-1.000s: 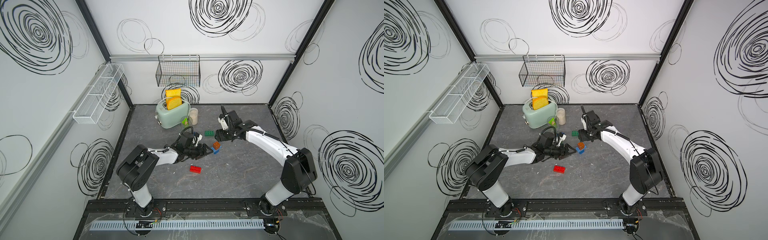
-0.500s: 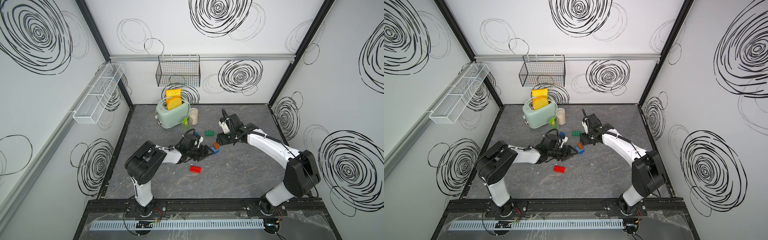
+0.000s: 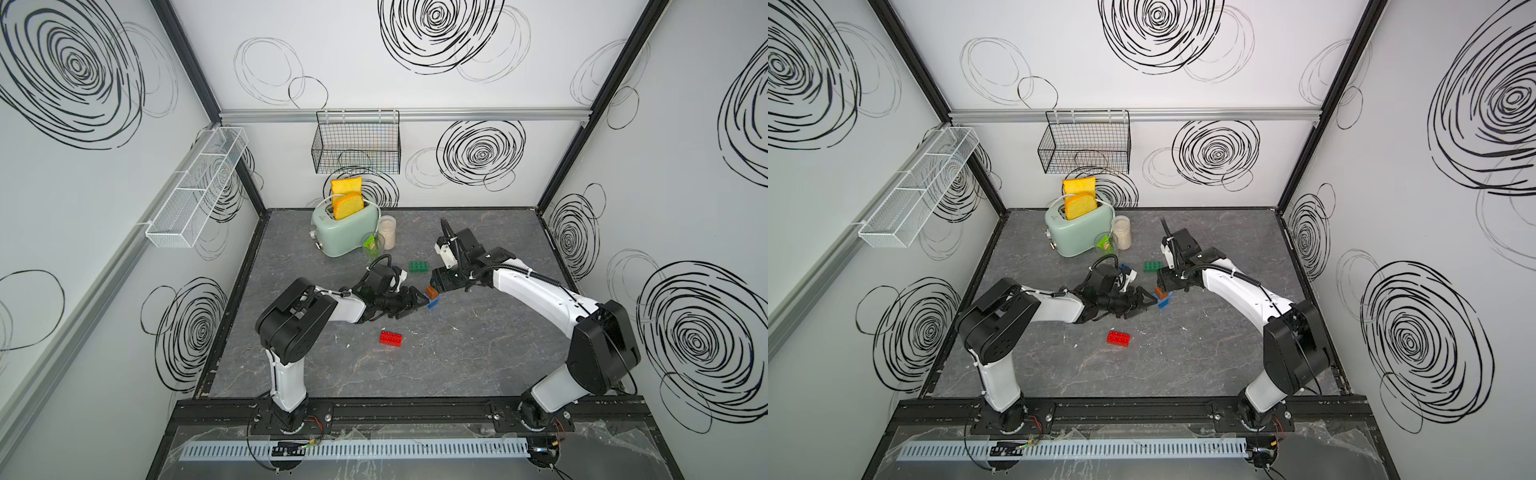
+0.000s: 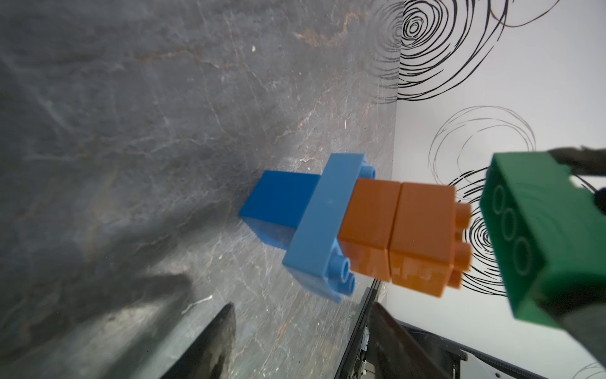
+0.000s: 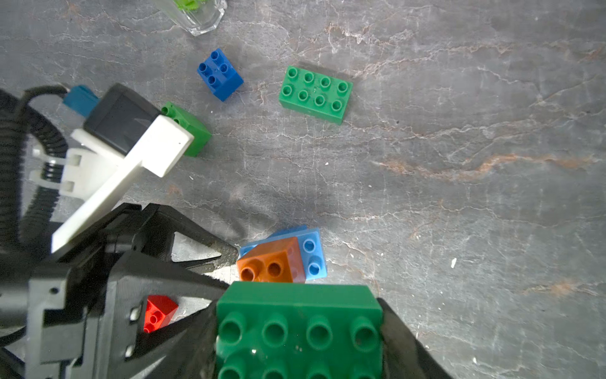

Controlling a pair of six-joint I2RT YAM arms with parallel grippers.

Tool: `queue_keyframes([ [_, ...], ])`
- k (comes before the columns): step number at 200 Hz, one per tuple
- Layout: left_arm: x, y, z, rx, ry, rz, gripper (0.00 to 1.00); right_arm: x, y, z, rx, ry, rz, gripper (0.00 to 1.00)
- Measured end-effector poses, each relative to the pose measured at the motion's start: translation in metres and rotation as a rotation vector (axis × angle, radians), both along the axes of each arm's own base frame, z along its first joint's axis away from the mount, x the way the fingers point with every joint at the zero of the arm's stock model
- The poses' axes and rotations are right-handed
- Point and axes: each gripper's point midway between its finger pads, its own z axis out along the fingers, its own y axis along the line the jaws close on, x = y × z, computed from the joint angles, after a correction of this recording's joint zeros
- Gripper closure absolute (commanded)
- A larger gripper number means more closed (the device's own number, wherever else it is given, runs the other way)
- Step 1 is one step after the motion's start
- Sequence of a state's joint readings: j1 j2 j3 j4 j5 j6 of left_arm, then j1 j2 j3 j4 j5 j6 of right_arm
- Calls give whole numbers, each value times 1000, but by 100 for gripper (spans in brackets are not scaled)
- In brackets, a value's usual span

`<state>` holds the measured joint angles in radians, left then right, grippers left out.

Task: Assemble the letter f with lego
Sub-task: Assemble the lego brick with the lego brick.

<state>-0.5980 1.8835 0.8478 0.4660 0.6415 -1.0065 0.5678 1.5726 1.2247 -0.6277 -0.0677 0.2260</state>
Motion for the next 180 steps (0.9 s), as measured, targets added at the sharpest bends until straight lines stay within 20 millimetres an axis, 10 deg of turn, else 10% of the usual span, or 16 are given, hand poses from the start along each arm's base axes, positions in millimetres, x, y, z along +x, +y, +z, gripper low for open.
queue_keyframes([
  [180, 21, 5, -8, 13, -3, 18, 34, 0, 5, -15, -43, 22, 21, 46],
])
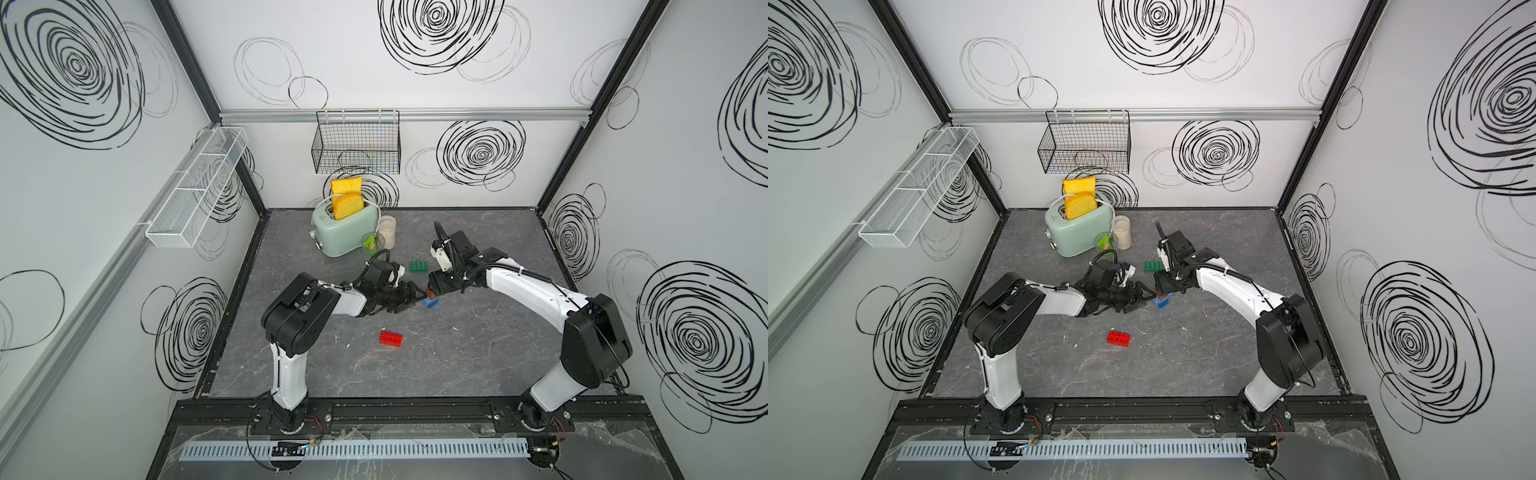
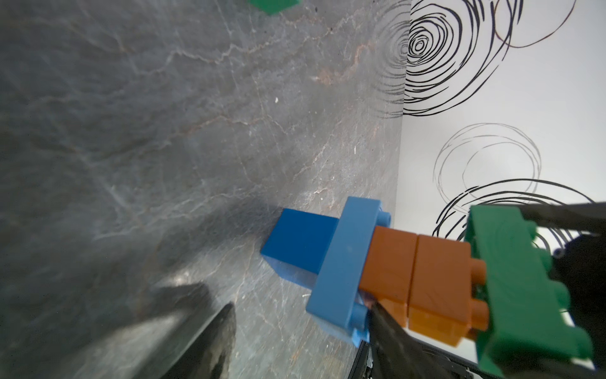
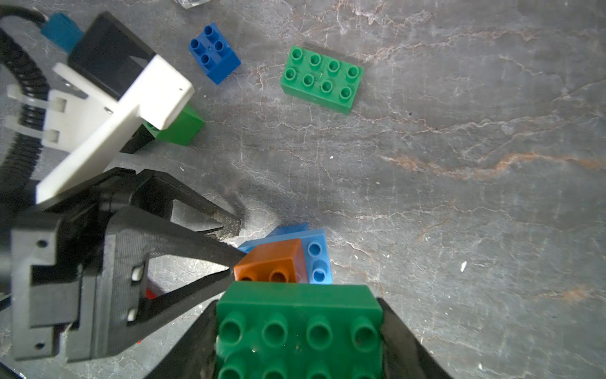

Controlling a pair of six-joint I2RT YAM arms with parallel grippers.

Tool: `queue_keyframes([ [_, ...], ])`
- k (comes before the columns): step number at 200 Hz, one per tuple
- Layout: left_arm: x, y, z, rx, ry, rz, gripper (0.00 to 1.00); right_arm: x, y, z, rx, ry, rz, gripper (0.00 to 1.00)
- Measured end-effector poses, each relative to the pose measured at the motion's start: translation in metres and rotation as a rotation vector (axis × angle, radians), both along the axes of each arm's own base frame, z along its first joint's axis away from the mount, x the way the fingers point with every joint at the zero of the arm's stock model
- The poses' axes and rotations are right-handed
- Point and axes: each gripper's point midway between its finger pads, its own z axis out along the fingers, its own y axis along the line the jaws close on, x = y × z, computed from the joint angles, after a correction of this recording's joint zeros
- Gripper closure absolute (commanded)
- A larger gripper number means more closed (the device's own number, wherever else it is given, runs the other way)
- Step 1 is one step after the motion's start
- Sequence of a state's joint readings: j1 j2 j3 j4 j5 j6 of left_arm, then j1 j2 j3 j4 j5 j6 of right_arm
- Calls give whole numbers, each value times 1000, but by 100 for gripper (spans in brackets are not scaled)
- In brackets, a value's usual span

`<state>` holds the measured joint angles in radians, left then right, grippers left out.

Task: Assemble the letter f with lego
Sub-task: Assemble the lego brick with the lego brick.

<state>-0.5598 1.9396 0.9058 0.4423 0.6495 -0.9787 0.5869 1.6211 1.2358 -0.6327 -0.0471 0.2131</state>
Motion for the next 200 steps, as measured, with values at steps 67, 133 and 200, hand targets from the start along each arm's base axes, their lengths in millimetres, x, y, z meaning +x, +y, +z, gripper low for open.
queue_keyframes([
  [67, 1, 2, -1, 4, -5, -4, 34, 6, 3, 0, -8, -2, 2, 47],
  [133, 3, 1, -1, 9, -6, -15, 34, 5, 1, -3, -23, 2, 3, 47],
  [200, 2, 1, -1, 8, -6, -21, 34, 4, 2, -3, -37, -2, 1, 49],
])
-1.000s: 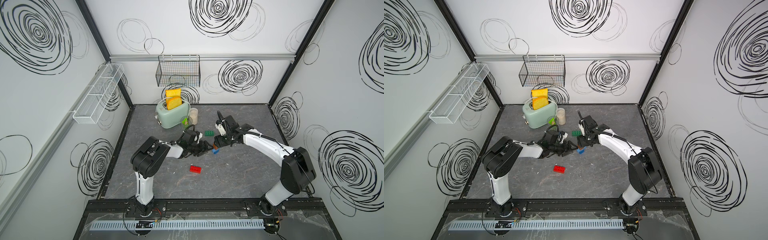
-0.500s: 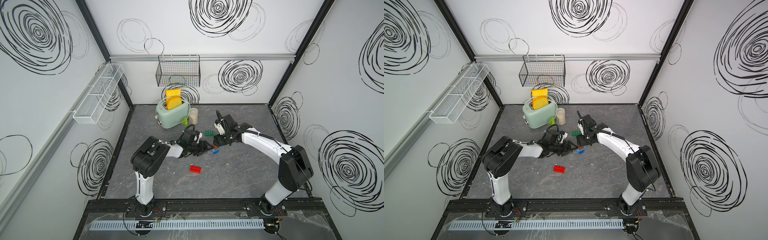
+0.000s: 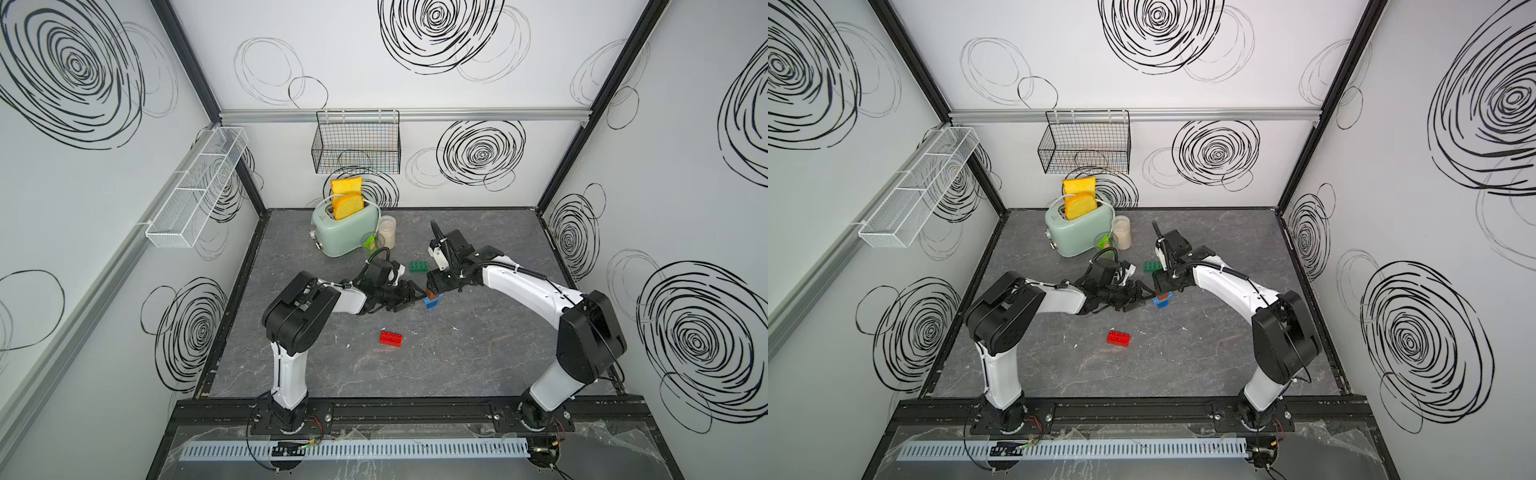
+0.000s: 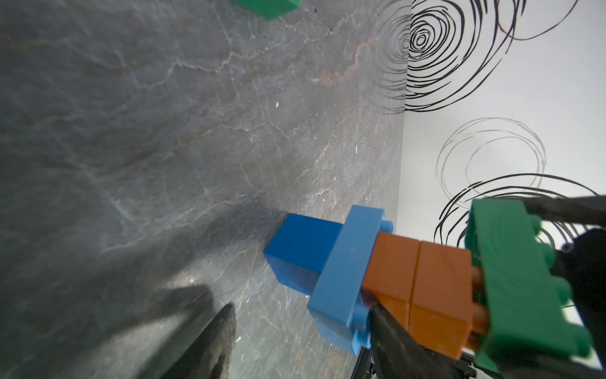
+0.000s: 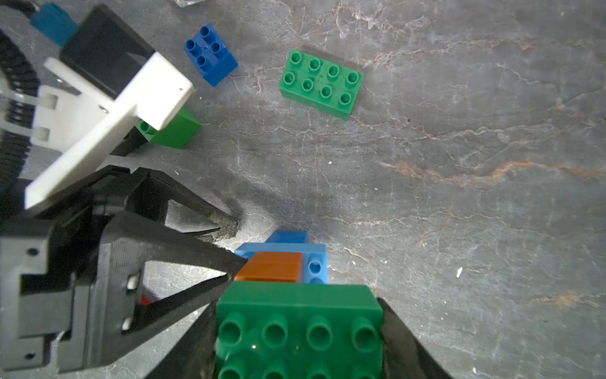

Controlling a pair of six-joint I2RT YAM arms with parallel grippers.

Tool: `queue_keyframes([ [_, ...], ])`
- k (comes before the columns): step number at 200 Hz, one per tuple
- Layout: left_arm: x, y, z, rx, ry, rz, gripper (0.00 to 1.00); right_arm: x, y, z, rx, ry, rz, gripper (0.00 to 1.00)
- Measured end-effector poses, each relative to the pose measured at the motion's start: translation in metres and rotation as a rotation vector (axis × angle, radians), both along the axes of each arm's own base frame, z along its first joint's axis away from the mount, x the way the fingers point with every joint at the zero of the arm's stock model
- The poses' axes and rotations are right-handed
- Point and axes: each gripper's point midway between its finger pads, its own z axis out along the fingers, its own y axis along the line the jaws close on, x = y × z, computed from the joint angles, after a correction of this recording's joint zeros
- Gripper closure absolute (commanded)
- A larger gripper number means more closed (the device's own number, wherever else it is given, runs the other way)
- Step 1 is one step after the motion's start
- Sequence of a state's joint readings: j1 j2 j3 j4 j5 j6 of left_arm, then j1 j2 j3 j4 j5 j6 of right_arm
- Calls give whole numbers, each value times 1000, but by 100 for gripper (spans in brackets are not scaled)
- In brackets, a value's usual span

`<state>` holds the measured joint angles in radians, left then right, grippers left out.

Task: Assemble the letter f with lego
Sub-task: Assemble the lego brick with the lego brick.

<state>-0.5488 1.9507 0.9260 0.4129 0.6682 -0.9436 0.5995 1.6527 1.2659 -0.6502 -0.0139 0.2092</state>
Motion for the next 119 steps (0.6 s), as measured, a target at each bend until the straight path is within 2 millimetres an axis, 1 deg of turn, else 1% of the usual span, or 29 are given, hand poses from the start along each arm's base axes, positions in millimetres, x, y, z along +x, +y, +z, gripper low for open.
queue_keyframes([
  [84, 0, 0, 0, 0, 0, 1, 34, -4, 2, 0, -13, 3, -18, 49],
  [119, -2, -3, 0, -1, -2, -3, 34, -6, 0, -4, -32, 18, -36, 49],
])
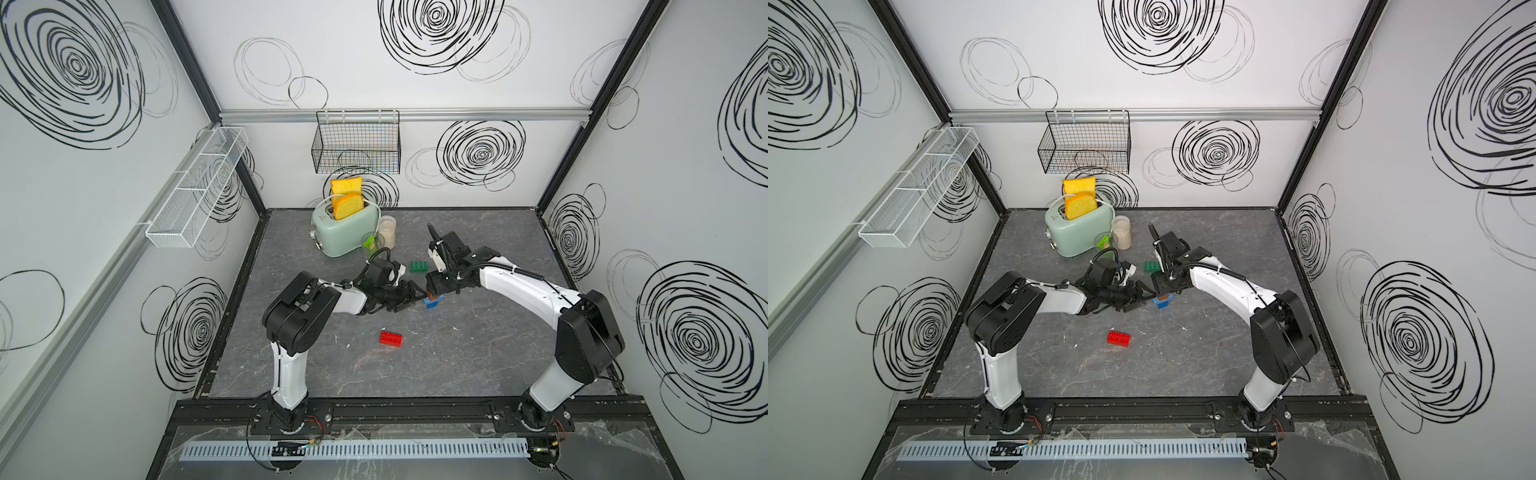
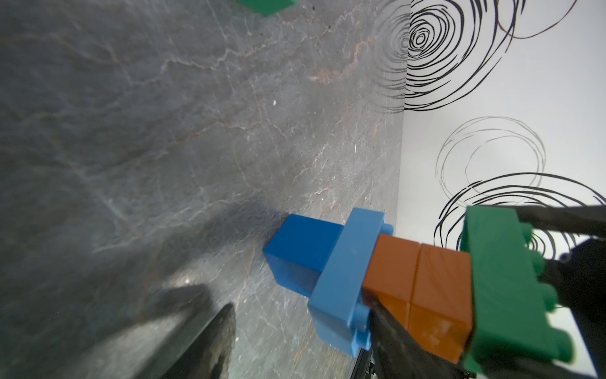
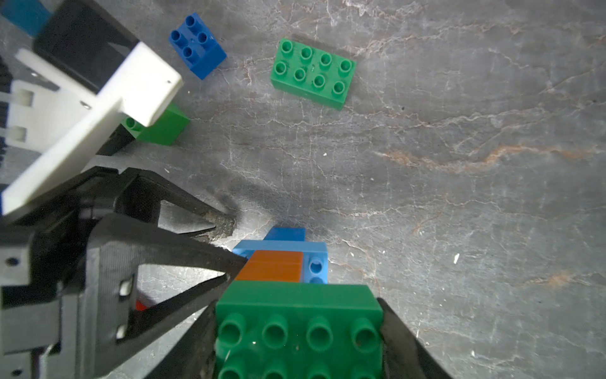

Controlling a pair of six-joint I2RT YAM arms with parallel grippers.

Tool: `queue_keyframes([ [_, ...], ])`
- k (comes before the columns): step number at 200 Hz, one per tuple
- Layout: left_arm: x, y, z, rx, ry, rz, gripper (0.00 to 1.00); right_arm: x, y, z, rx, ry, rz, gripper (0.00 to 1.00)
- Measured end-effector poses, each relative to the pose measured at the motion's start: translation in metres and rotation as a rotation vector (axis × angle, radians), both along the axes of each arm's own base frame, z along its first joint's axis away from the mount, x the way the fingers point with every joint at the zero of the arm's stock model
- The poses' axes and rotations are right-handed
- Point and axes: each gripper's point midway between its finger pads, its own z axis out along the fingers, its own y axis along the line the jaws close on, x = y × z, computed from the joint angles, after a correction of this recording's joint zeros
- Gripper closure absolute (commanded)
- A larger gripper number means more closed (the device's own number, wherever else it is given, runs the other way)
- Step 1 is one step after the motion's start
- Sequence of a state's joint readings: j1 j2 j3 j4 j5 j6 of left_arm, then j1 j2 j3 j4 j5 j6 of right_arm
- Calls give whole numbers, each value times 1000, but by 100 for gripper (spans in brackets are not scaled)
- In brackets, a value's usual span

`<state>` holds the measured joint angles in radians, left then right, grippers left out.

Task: Assemble the letter f with lego
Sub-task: Assemble the lego brick with the lego brick.

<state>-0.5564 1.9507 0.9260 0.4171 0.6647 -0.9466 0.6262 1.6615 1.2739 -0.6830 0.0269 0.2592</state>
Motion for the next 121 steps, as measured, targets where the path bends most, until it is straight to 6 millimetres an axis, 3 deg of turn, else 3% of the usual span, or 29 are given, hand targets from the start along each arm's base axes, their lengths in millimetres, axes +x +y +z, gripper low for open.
queue_keyframes([
  [121, 1, 0, 0, 4, -3, 4, 32, -1, -1, -4, -34, 1, -34, 49],
])
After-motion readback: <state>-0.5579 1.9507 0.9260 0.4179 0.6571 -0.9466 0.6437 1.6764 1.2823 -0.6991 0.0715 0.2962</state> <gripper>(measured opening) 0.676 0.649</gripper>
